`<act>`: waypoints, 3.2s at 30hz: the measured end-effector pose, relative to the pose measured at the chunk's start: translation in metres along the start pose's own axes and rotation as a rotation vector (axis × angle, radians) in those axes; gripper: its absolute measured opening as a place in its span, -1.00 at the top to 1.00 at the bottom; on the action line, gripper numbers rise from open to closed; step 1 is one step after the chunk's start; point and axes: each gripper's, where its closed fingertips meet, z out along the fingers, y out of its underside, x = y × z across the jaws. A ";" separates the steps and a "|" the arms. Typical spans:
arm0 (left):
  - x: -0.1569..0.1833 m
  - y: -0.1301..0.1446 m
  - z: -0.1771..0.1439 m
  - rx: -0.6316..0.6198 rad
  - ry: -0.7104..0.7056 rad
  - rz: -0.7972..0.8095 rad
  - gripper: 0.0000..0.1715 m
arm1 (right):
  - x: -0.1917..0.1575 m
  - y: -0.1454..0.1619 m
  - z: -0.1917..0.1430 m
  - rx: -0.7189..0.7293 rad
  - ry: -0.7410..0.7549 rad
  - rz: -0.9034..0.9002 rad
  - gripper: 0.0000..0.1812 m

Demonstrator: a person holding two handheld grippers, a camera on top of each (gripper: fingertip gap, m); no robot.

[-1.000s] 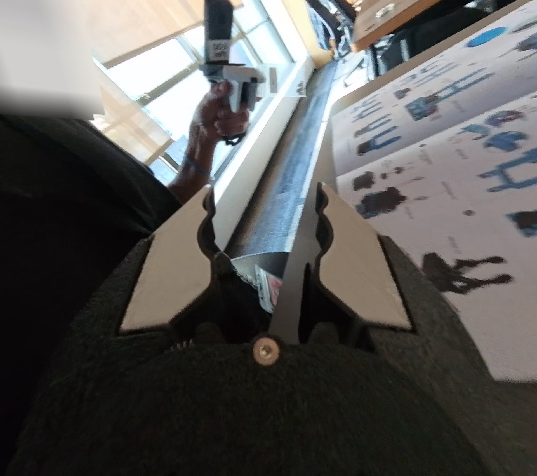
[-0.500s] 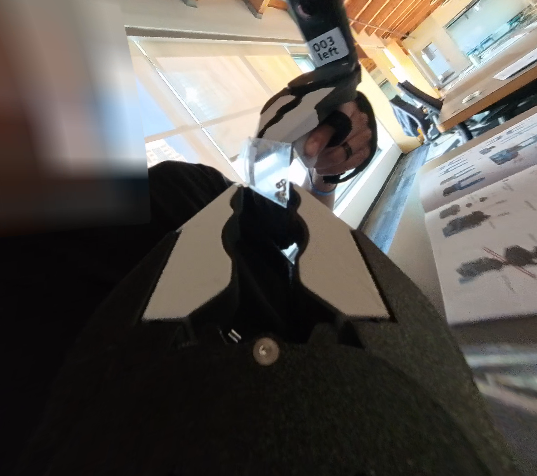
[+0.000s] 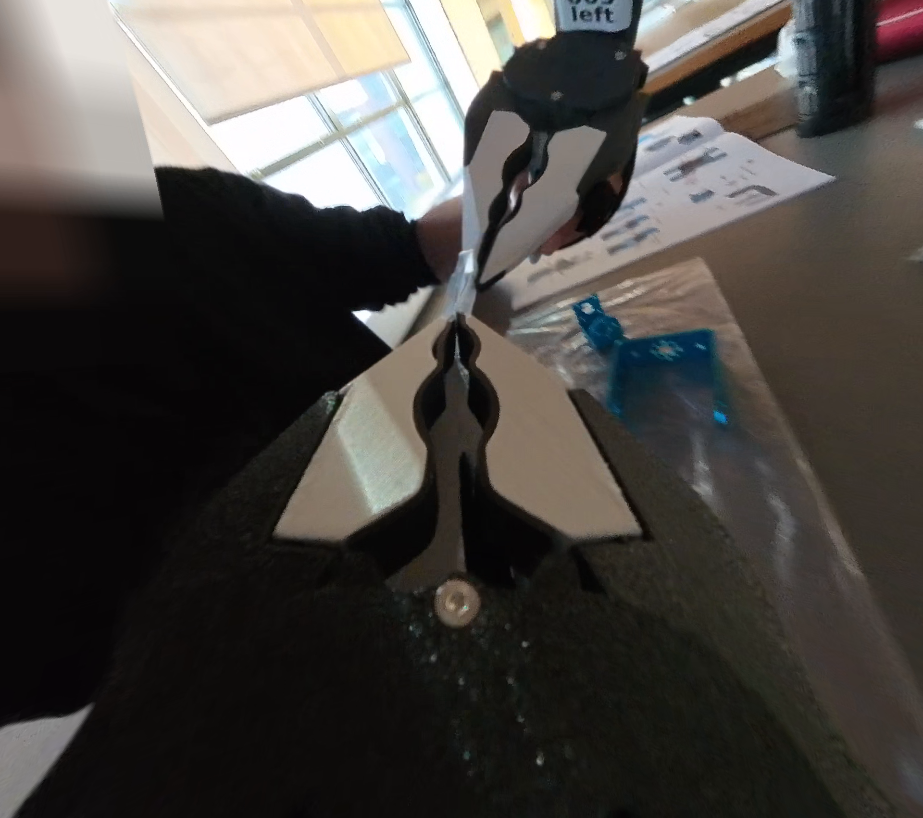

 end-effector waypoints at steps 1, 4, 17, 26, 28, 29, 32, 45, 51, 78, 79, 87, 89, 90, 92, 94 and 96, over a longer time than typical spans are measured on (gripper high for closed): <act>-0.014 -0.001 0.004 -0.012 -0.025 -0.012 1.00 | 0.009 0.002 -0.008 -0.023 0.037 -0.027 1.00; -0.048 0.002 0.012 -0.050 -0.132 0.016 1.00 | 0.031 0.012 -0.026 -0.049 0.111 -0.022 1.00; -0.072 0.016 0.014 -0.052 -0.435 0.222 0.94 | 0.067 0.076 -0.059 -0.406 0.349 -0.004 1.00; -0.085 0.033 0.048 -0.168 -0.519 0.265 0.97 | 0.063 0.081 -0.050 -0.441 0.362 -0.073 1.00; -0.090 0.037 0.054 -0.208 -0.564 0.285 1.00 | 0.062 0.084 -0.049 -0.462 0.371 -0.092 1.00; -0.091 0.038 0.056 -0.220 -0.575 0.298 1.00 | 0.063 0.084 -0.049 -0.469 0.384 -0.106 1.00; -0.094 0.036 0.057 -0.225 -0.614 0.319 1.00 | 0.063 0.084 -0.048 -0.469 0.389 -0.115 1.00; -0.089 0.039 0.060 -0.212 -0.567 0.286 0.95 | 0.057 0.079 -0.044 -0.468 0.388 -0.228 1.00; -0.088 0.038 0.053 -0.194 -0.567 0.276 0.98 | 0.060 0.079 -0.046 -0.459 0.394 -0.213 1.00; -0.092 0.048 0.063 -0.260 -0.590 0.329 1.00 | 0.057 0.071 -0.041 -0.413 0.400 -0.261 1.00; -0.091 0.048 0.063 -0.262 -0.586 0.327 1.00 | 0.057 0.072 -0.041 -0.414 0.398 -0.256 1.00; -0.092 0.043 0.058 -0.232 -0.595 0.315 1.00 | 0.062 0.078 -0.045 -0.448 0.415 -0.225 1.00; -0.093 0.043 0.057 -0.237 -0.605 0.320 1.00 | 0.061 0.076 -0.045 -0.449 0.418 -0.244 1.00; -0.094 0.044 0.057 -0.240 -0.613 0.323 1.00 | 0.061 0.074 -0.045 -0.438 0.420 -0.257 1.00; -0.094 0.045 0.058 -0.249 -0.613 0.331 1.00 | 0.059 0.076 -0.045 -0.449 0.411 -0.246 1.00; -0.094 0.046 0.059 -0.252 -0.613 0.340 1.00 | 0.060 0.079 -0.045 -0.461 0.412 -0.248 1.00; -0.092 0.047 0.062 -0.258 -0.600 0.345 1.00 | 0.057 0.080 -0.045 -0.470 0.397 -0.233 1.00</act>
